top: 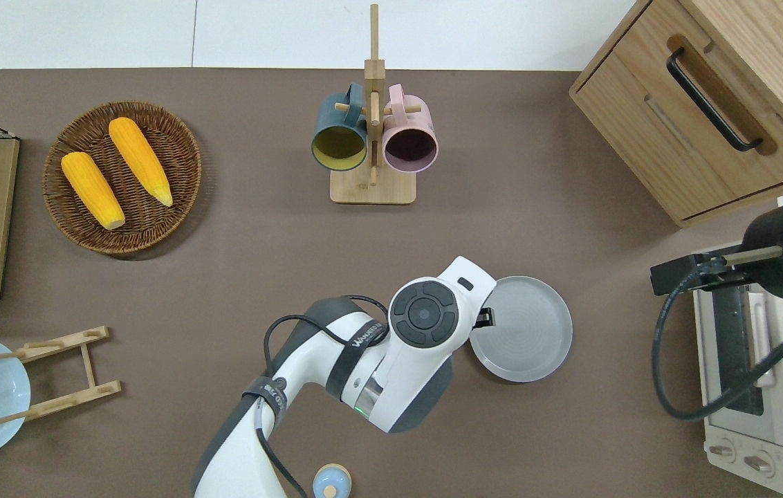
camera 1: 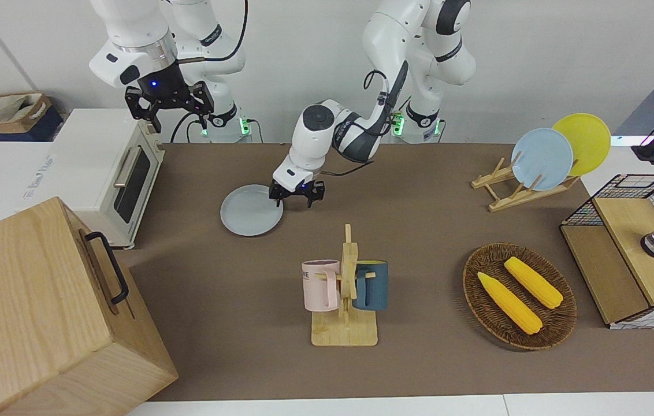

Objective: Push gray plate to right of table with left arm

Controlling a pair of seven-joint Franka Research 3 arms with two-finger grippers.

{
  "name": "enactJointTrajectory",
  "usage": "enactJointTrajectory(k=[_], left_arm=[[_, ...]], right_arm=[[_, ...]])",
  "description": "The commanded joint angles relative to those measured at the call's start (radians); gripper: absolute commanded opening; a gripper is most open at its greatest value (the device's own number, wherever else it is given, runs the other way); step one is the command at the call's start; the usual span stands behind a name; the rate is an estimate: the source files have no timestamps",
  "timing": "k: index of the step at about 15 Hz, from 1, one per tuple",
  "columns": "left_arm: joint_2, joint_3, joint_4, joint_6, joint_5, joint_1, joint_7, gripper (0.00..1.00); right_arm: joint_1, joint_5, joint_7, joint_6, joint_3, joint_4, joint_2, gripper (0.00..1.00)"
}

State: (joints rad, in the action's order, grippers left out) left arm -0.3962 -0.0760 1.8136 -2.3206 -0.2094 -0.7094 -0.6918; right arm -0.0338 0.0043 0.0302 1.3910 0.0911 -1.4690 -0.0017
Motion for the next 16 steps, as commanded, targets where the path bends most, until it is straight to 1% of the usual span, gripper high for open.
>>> enactJointTrajectory(k=[1, 6, 11, 12, 14, 16], left_arm=[[0.124, -0.001, 0.087, 0.110, 0.002, 0.079, 0.130, 0.98], [0.204, -0.001, 0.090, 0.298, 0.002, 0.224, 0.288, 0.99], [0.299, 0.005, 0.089, 0.438, 0.008, 0.352, 0.420, 0.99], [0.318, 0.010, 0.084, 0.457, 0.022, 0.373, 0.443, 0.99], [0.352, 0.015, 0.079, 0.503, 0.088, 0.413, 0.497, 0.99], [0.381, 0.016, 0.075, 0.547, 0.128, 0.464, 0.592, 0.99]], right_arm=[[0.011, 0.008, -0.001, -0.012, 0.004, -0.001, -0.008, 0.983], [0.011, 0.008, -0.003, -0.012, 0.004, -0.001, -0.008, 0.983], [0.011, 0.008, -0.003, -0.012, 0.006, -0.001, -0.008, 0.983], [0.011, 0.008, -0.003, -0.012, 0.006, -0.001, -0.008, 0.983], [0.011, 0.008, -0.003, -0.012, 0.004, 0.001, -0.008, 0.983], [0.011, 0.008, -0.003, -0.012, 0.006, 0.001, -0.008, 0.983]])
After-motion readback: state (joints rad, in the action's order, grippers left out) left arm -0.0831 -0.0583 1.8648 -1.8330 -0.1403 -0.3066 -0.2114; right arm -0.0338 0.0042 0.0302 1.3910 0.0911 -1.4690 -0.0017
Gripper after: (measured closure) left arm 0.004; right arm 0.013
